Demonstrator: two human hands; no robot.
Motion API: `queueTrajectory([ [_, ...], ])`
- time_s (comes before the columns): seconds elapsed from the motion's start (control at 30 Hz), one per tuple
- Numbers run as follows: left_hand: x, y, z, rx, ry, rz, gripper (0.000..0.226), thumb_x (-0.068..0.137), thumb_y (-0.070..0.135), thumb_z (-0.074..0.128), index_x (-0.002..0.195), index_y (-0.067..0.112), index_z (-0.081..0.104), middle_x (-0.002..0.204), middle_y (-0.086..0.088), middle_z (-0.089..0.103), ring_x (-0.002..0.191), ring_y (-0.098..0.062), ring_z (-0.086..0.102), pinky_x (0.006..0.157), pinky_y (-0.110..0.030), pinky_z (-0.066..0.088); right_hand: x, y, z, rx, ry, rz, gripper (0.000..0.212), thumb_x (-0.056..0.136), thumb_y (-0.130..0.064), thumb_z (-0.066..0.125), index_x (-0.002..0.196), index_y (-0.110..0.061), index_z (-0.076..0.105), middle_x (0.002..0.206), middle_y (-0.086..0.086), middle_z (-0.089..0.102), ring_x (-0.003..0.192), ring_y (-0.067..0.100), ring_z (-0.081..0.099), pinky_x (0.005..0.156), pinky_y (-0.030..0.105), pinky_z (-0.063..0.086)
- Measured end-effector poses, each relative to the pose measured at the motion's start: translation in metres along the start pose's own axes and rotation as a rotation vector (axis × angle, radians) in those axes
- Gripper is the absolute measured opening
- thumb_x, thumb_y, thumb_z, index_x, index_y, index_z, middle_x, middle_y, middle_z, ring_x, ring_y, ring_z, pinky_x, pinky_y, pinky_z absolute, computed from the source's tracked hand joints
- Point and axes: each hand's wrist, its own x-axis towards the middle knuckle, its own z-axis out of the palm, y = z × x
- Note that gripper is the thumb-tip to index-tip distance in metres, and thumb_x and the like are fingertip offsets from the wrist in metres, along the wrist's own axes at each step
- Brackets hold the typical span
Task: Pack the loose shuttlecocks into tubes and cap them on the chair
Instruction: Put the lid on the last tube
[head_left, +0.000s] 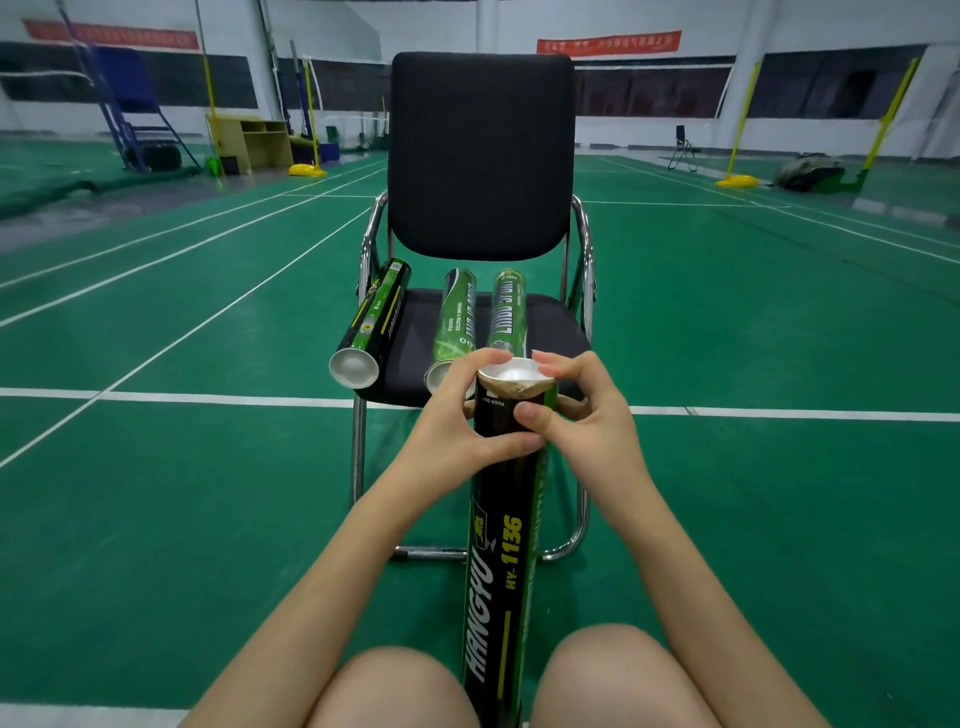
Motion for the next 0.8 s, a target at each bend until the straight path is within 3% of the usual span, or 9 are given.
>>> queueTrajectory([
  [0.1,-0.001,0.002,-0.002,0.014,0.013,0.009,0.069,0.061,0.030,0.085,0.120,0.039,0.049,0.123,0.012,0.055,0.109,-0.013,0.057,0.095,-0.041,0.049,-0.002,-0.002,0.002,0.000,-0.009,-0.022,0.028,0.075,-0.011,0.073,0.093,-0.022,0.055,0.122,-0.013,0.059,0.104,0.016,0.062,0.084,0.029,0.052],
  [0.2,-0.001,0.008,-0.005,0.021,0.036,0.019,0.072,0.056,0.037,0.084,0.119,0.043,0.049,0.123,0.009,0.056,0.105,-0.014,0.059,0.090,-0.033,0.051,-0.002,-0.013,0.000,-0.024,-0.051,-0.045,0.025,0.077,-0.012,0.071,0.094,-0.023,0.055,0.115,-0.020,0.060,0.098,0.003,0.063,0.076,0.020,0.051],
  [0.27,-0.001,0.014,-0.009,-0.001,0.046,0.034,0.074,0.057,0.028,0.086,0.119,0.043,0.049,0.124,0.006,0.056,0.100,-0.014,0.062,0.084,-0.030,0.054,-0.001,-0.025,-0.004,-0.059,-0.083,-0.060,0.020,0.080,-0.020,0.069,0.096,-0.023,0.057,0.114,-0.022,0.060,0.100,0.003,0.063,0.084,0.026,0.051],
  [0.33,-0.002,0.023,-0.012,0.005,0.061,0.058,0.075,0.057,0.028,0.085,0.119,0.046,0.048,0.125,0.008,0.055,0.104,-0.015,0.061,0.087,-0.036,0.053,0.000,-0.040,-0.005,-0.095,-0.091,-0.073,0.025,0.078,-0.034,0.066,0.101,-0.027,0.059,0.109,-0.019,0.063,0.098,0.005,0.064,0.088,0.036,0.052],
  [0.5,-0.007,0.054,-0.017,0.121,0.098,0.177,0.084,0.059,0.019,0.085,0.127,0.045,0.043,0.125,0.016,0.052,0.113,-0.009,0.054,0.097,-0.039,0.047,0.001,-0.076,-0.001,-0.286,-0.121,-0.058,0.064,0.064,-0.063,0.061,0.119,-0.031,0.050,0.111,-0.009,0.061,0.094,0.005,0.062,0.080,0.041,0.055],
  [0.63,-0.017,0.083,-0.026,0.172,0.136,0.249,0.095,0.060,0.015,0.085,0.131,0.054,0.035,0.115,0.018,0.058,0.105,-0.003,0.057,0.093,-0.027,0.048,-0.004,-0.114,0.001,-0.288,-0.176,-0.088,0.064,0.061,-0.058,0.063,0.117,-0.030,0.053,0.106,-0.006,0.064,0.084,0.005,0.064,0.070,0.030,0.057],
  [0.8,-0.024,0.124,-0.037,0.183,0.199,0.366,0.102,0.059,0.011,0.086,0.132,0.051,0.028,0.113,0.031,0.051,0.099,0.004,0.057,0.087,-0.014,0.046,-0.012,-0.157,0.000,-0.251,-0.163,-0.216,0.057,0.059,-0.053,0.067,0.112,-0.035,0.055,0.107,-0.013,0.063,0.095,0.004,0.061,0.084,0.033,0.053],
])
